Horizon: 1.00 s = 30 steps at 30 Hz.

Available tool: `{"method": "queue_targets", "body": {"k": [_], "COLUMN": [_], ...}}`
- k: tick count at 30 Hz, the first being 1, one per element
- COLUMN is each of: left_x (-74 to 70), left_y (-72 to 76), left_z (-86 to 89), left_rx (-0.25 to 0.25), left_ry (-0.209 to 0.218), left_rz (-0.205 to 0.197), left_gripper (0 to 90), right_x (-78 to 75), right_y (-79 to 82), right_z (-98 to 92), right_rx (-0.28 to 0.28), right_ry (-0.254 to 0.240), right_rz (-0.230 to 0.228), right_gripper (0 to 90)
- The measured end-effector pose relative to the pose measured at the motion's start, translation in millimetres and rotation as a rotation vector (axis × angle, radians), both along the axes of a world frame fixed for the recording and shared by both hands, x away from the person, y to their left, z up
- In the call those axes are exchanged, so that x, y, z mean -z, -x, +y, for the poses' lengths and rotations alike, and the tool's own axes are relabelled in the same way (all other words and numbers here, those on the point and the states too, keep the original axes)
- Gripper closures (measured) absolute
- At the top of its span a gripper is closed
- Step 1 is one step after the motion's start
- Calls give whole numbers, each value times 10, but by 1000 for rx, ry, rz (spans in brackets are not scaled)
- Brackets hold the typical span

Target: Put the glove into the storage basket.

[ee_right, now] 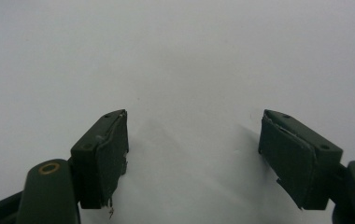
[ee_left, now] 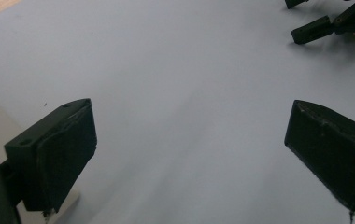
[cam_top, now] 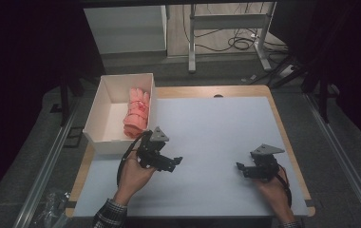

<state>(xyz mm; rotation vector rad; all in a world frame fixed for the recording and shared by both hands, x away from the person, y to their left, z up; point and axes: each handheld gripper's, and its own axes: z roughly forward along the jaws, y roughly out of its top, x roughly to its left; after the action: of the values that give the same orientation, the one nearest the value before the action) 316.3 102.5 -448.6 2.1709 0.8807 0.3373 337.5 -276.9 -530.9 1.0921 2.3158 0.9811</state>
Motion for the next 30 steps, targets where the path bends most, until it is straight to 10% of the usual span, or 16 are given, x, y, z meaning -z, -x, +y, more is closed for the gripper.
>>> {"method": "queue_targets", "body": {"k": [30], "left_x": [574], "left_y": [-183], "left_z": [-225], "left_rx": [22], "left_ry": [27], "left_rz": [18], "left_gripper": [26], "right_x": [0], "right_y": [-1], "right_z": [0], "right_rx": [2], "right_ry": [-2], "right_rz": [1], "right_gripper": [244]}}
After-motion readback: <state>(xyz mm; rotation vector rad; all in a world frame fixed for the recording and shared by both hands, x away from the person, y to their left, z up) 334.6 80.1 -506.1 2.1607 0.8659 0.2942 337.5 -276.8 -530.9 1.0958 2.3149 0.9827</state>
